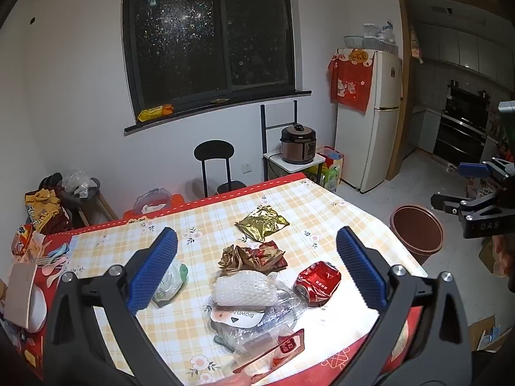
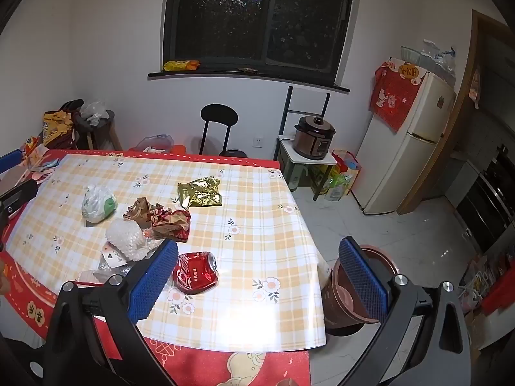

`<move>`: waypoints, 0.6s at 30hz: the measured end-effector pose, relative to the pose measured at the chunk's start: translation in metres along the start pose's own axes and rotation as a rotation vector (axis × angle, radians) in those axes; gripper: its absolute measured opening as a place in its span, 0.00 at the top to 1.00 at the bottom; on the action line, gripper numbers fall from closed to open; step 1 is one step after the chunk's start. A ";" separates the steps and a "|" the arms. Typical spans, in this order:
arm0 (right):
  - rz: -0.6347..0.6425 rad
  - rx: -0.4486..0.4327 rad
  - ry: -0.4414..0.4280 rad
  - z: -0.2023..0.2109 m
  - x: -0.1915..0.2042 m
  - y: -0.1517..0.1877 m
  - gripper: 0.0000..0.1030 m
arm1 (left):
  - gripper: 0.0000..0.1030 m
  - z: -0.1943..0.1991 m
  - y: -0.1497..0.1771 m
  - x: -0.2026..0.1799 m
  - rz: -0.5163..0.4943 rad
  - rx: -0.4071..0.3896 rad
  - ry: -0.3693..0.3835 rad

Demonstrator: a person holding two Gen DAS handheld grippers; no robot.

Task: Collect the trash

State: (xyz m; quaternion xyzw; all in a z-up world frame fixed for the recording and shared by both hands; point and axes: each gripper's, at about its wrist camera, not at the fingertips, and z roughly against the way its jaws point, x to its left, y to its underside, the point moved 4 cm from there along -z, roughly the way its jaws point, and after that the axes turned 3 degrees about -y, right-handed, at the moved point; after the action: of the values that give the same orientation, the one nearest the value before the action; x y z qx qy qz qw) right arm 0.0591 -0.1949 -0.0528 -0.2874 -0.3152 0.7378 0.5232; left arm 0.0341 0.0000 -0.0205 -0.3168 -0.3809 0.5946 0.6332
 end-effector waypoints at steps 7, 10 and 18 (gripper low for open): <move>0.002 -0.004 0.004 0.000 0.002 -0.002 0.04 | 0.05 -0.002 0.001 -0.001 0.000 0.011 -0.002; -0.001 -0.009 0.008 0.000 0.001 -0.003 0.04 | 0.05 -0.002 0.000 -0.003 -0.001 0.007 -0.005; -0.008 -0.008 0.012 0.001 0.001 -0.003 0.04 | 0.05 0.005 0.001 -0.003 0.005 -0.009 0.006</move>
State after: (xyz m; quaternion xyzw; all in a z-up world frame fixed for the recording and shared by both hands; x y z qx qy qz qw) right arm 0.0602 -0.1936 -0.0497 -0.2924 -0.3161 0.7328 0.5268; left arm 0.0295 -0.0035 -0.0194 -0.3222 -0.3807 0.5934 0.6317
